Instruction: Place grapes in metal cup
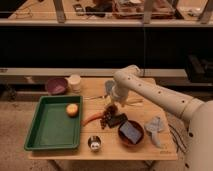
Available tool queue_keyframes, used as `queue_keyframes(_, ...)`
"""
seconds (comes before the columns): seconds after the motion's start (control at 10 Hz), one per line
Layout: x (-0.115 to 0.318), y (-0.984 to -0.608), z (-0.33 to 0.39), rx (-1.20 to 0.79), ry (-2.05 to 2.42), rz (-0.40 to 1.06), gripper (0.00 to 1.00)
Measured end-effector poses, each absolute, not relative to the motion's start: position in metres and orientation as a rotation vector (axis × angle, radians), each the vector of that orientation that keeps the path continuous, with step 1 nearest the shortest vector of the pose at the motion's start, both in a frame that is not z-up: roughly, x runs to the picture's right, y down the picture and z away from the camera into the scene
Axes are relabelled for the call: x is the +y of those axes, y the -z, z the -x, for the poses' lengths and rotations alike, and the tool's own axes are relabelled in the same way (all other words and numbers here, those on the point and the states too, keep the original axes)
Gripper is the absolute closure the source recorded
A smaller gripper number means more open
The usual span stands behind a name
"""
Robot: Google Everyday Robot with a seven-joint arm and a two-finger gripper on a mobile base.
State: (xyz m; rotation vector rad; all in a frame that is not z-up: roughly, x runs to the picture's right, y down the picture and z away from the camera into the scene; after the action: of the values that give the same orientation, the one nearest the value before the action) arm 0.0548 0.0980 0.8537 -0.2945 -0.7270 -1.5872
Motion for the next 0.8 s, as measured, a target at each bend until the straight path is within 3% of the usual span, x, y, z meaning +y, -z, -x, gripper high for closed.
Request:
queue_keyframes(0.5, 0.111, -0.864, -0.043, -0.795, 1.535, 0.267, 0.36)
queue_keyframes(0.8, 0.115, -0.869, -0.034, -0.794, 1.540, 0.259, 0.64)
